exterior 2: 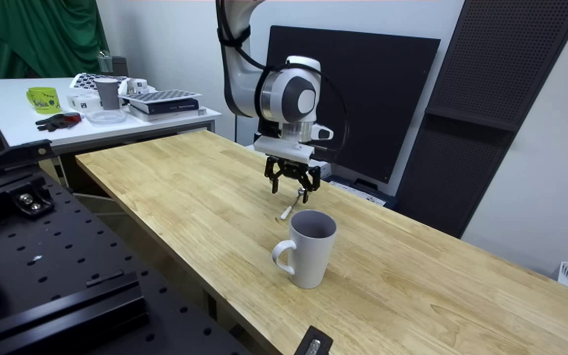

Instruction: Put the spoon in the mug

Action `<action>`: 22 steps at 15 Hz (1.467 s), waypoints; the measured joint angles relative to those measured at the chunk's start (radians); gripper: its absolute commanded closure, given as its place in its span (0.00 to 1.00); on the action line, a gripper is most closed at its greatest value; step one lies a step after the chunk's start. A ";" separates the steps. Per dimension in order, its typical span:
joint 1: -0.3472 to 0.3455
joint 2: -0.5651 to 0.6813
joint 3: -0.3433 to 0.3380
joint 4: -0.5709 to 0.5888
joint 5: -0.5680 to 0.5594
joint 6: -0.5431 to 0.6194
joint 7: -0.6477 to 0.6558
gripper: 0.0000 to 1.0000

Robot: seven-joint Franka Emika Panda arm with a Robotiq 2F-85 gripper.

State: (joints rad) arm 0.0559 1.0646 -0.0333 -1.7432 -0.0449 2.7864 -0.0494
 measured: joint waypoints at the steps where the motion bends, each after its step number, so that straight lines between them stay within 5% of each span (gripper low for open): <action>1: -0.002 0.003 0.000 -0.008 0.004 0.004 0.000 0.00; 11: -0.032 0.006 0.016 -0.076 0.008 0.092 -0.005 0.00; 12: -0.038 0.006 0.020 -0.079 0.008 0.094 -0.007 0.25; 14: -0.048 0.006 0.025 -0.084 0.008 0.097 -0.011 0.32; 22: -0.056 0.003 0.016 -0.088 0.009 0.102 -0.011 0.88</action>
State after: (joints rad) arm -0.0004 1.0674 -0.0177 -1.8311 -0.0357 2.8884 -0.0603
